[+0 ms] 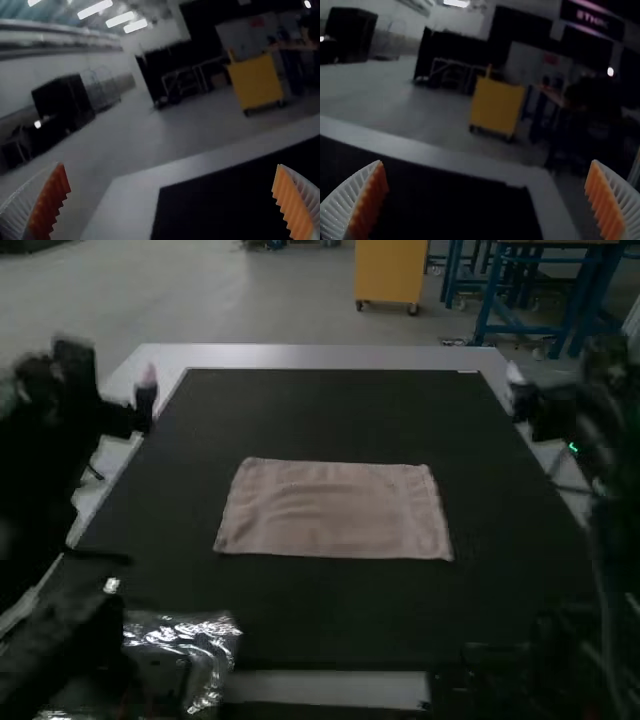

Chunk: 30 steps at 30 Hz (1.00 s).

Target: Fold the towel.

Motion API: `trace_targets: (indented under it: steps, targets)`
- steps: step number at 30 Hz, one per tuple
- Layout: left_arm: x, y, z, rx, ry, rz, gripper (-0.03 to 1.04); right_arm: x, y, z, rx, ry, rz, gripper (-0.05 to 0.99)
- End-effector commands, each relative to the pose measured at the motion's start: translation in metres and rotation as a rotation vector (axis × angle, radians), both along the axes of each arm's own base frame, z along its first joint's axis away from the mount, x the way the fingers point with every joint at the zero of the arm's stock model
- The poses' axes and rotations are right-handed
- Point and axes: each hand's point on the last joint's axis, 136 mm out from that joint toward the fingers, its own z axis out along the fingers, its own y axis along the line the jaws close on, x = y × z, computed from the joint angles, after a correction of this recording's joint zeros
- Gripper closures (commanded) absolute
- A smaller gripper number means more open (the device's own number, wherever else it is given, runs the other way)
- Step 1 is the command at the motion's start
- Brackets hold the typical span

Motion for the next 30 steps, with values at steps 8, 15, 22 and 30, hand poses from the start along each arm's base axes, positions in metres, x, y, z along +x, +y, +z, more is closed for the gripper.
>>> trace_targets:
  steps: [8,15,22,30]
  targets:
    - [0.098,-0.012,-0.106,-0.141,0.586,-0.037,0.05,0.062,0.005,-0.113,0.259,0.564,0.0,0.03]
    - [0.107,-0.03,-0.169,-0.143,0.79,-0.066,0.05,0.062,0.018,-0.187,0.277,0.833,0.04,0.03]
    - [0.115,-0.045,-0.215,-0.149,0.915,-0.08,0.06,0.066,0.027,-0.228,0.281,0.968,0.061,0.03]
    - [0.142,-0.047,-0.249,-0.18,0.965,-0.067,0.05,0.101,0.048,-0.229,0.218,0.929,0.105,0.03]
